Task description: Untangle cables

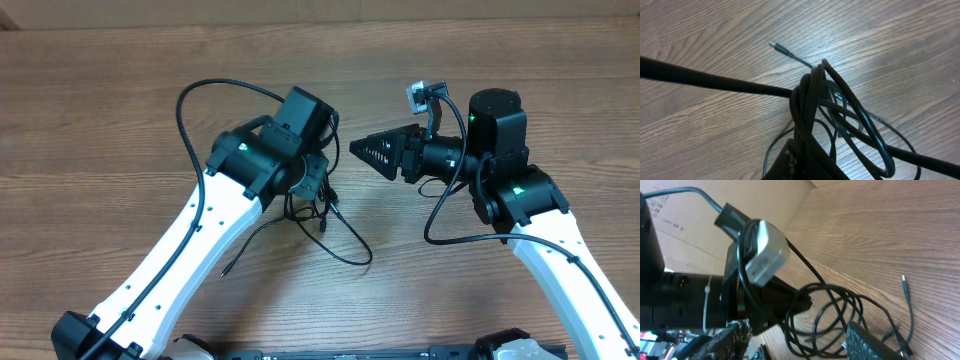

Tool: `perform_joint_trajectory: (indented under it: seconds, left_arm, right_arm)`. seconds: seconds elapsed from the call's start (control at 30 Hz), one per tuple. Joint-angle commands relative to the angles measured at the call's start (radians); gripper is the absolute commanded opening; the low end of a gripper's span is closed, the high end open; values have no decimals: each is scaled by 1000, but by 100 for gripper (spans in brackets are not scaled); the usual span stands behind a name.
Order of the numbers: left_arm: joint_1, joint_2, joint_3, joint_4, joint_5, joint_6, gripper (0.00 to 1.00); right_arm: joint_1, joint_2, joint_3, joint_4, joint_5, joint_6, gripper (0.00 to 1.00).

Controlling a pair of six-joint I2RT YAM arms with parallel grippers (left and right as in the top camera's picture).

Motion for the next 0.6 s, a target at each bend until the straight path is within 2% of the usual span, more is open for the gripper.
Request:
perform_joint_trajectory:
  seconds: [0.0,0.23,0.33,0.43,0.57]
  left_arm:
    - [0,-2,23,12,13,-48,4]
    - [-36,-2,23,35,58,-48,4]
    - [-58,-2,23,43,70,-47,4]
    - [-76,-2,23,37,70,-26,4]
    - [-81,-2,23,-10,90,53,4]
  right_arm:
    - [17,-8,8,6,11,-74,61]
    - [40,-8,8,6,51,-142,61]
    - [50,-8,8,-26,179,-153,57]
    - [49,-8,8,-66,346,-151,45]
    - [43,-8,8,-93,504,-144,43]
